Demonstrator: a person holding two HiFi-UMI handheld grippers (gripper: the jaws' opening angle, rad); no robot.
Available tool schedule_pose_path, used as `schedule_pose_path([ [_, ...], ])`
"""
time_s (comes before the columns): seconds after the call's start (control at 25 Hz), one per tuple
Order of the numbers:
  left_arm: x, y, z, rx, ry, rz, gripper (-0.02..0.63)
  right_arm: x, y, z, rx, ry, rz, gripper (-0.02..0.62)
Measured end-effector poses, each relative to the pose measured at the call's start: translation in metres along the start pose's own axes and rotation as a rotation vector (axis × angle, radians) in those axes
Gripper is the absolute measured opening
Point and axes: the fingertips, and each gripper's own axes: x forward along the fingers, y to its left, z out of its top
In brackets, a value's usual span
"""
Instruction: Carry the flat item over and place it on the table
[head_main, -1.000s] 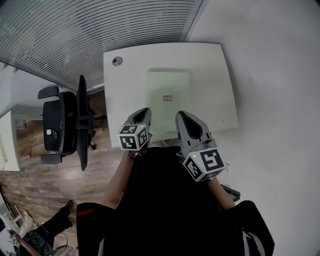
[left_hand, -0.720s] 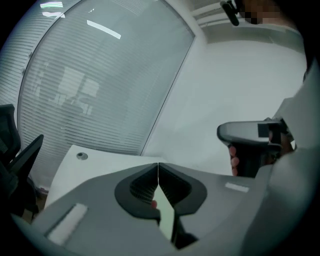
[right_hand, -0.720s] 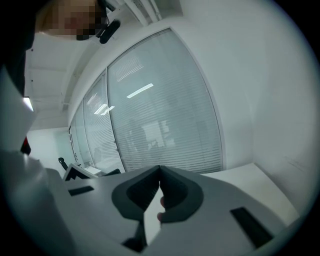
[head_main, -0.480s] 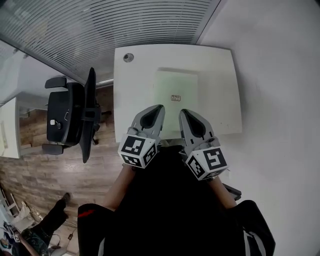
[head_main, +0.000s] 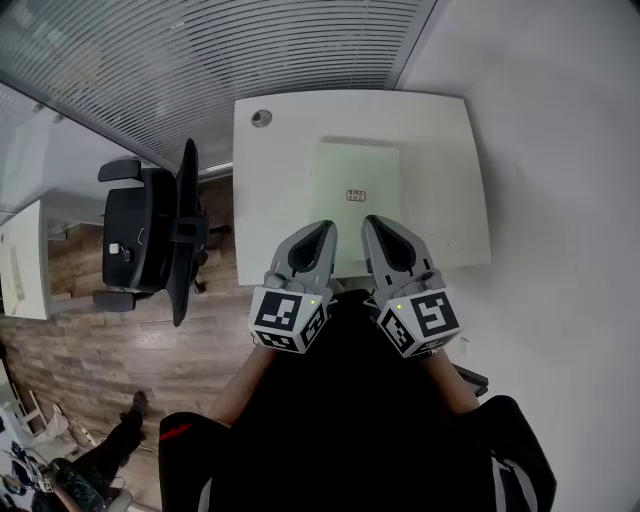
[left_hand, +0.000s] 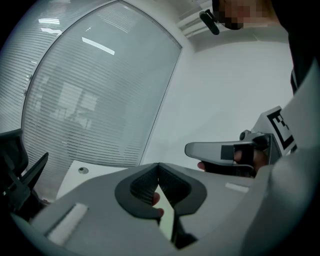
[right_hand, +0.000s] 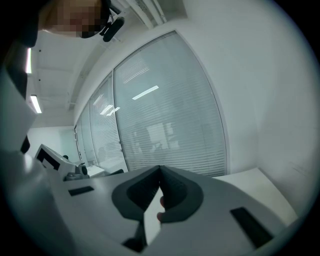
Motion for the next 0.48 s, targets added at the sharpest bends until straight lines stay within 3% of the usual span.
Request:
schedule_pose_path([
  [0.48, 0.0009, -0.0039, 0.0007, -0.003, -0.009, -0.006, 0.006, -0.0040, 0.0056, 0.0005, -0.029, 0.013, 0.013, 0.001],
])
